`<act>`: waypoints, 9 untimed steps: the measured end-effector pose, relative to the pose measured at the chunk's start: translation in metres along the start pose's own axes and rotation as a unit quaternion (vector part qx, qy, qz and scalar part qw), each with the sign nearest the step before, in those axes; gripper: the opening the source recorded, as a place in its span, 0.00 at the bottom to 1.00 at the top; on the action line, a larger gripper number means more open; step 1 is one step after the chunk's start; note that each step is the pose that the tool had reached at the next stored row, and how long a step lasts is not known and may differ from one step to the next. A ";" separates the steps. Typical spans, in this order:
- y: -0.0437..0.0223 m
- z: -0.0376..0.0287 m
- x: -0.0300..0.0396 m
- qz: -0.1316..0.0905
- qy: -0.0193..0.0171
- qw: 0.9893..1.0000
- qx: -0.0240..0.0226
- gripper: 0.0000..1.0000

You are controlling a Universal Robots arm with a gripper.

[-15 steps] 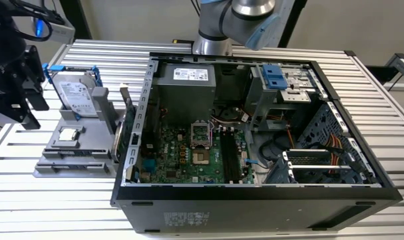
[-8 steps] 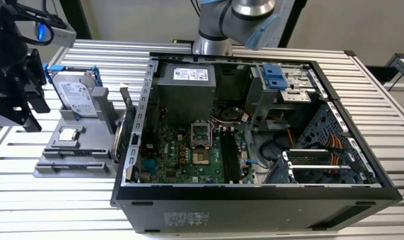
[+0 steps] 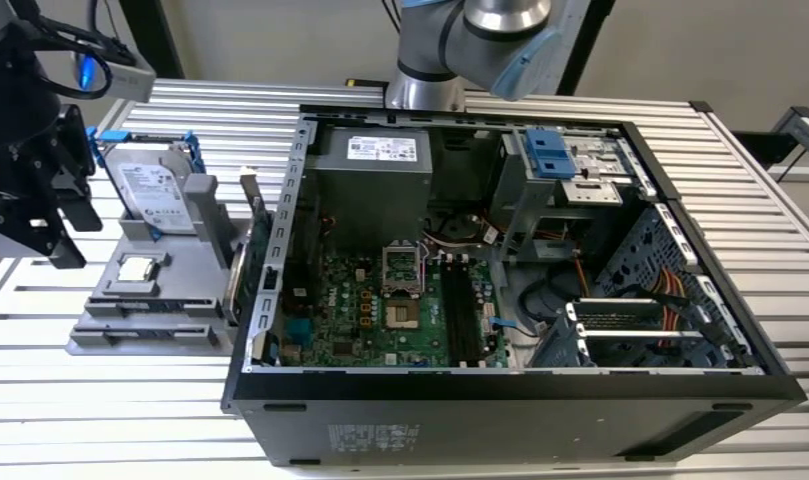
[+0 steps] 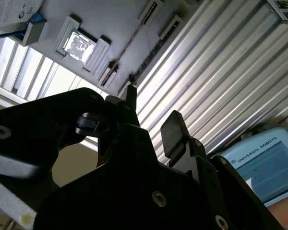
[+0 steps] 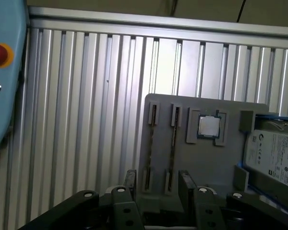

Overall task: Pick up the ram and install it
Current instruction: 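Pick up the ram and move it above insertion slot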

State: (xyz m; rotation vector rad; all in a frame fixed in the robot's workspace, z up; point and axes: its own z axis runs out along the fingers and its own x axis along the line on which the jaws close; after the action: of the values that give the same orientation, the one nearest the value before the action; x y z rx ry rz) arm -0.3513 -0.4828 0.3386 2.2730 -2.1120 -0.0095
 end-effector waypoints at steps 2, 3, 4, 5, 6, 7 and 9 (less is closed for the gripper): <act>0.0000 0.0014 0.0000 0.000 0.001 1.000 0.000 1.00; 0.0000 0.0021 0.0000 0.000 0.001 1.000 0.000 1.00; -0.0001 0.0027 0.0000 0.000 0.002 1.000 0.000 1.00; -0.0001 0.0034 -0.0001 0.000 0.002 1.000 0.000 1.00; -0.0001 0.0041 -0.0001 0.000 0.003 1.000 0.000 1.00; -0.0001 0.0048 -0.0001 0.001 0.003 1.000 0.000 1.00; -0.0002 0.0062 -0.0001 0.001 0.004 1.000 0.000 1.00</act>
State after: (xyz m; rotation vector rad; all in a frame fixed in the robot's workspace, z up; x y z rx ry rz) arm -0.3512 -0.4828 0.3324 2.2676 -2.1097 -0.0017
